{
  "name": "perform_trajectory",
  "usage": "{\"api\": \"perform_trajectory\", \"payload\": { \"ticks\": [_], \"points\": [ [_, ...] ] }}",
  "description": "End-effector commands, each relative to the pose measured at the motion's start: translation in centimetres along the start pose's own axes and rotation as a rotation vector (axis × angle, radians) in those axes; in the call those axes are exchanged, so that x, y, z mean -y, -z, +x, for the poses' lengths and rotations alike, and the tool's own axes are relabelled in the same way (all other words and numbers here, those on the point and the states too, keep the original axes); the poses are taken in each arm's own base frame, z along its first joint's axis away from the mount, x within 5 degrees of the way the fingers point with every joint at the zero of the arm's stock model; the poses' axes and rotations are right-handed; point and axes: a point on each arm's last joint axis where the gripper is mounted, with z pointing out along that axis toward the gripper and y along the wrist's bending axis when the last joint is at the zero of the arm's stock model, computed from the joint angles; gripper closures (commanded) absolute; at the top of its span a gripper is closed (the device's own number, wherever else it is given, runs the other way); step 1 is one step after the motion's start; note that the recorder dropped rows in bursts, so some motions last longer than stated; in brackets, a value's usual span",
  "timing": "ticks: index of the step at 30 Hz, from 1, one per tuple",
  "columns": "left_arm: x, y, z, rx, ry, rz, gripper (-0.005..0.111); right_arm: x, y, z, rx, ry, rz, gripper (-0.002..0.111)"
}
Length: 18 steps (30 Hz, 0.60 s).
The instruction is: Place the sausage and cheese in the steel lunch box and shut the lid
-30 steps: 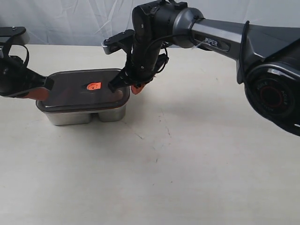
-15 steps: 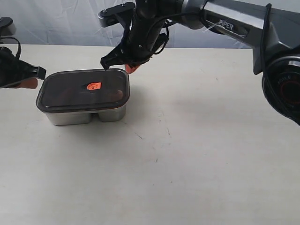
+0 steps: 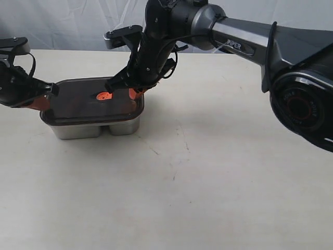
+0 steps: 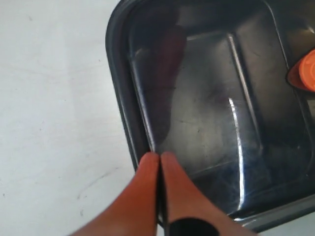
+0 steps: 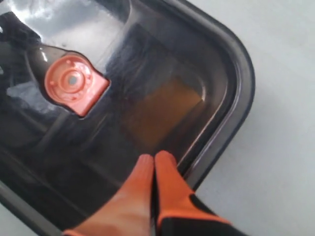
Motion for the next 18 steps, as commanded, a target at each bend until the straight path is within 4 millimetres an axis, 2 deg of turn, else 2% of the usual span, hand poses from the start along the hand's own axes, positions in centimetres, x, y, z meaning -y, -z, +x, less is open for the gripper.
{"api": "perform_trajectory", "payload": {
  "ticks": [1, 9, 18],
  "points": [
    [-0.3, -0.7, 0.1, -0.016, 0.015, 0.002, 0.107, 0.3, -1.0, 0.4, -0.03, 0.003, -0.005, 0.109],
    [-0.7, -2.4, 0.6, -0.066, 0.03, 0.005, 0.107, 0.4, -2.0, 0.9, -0.063, -0.003, -0.011, 0.109],
    [-0.8, -2.5, 0.6, -0.059, 0.031, -0.001, 0.107, 0.5, -4.3, 2.2, -0.16, -0.028, -0.046, 0.109]
  ]
}}
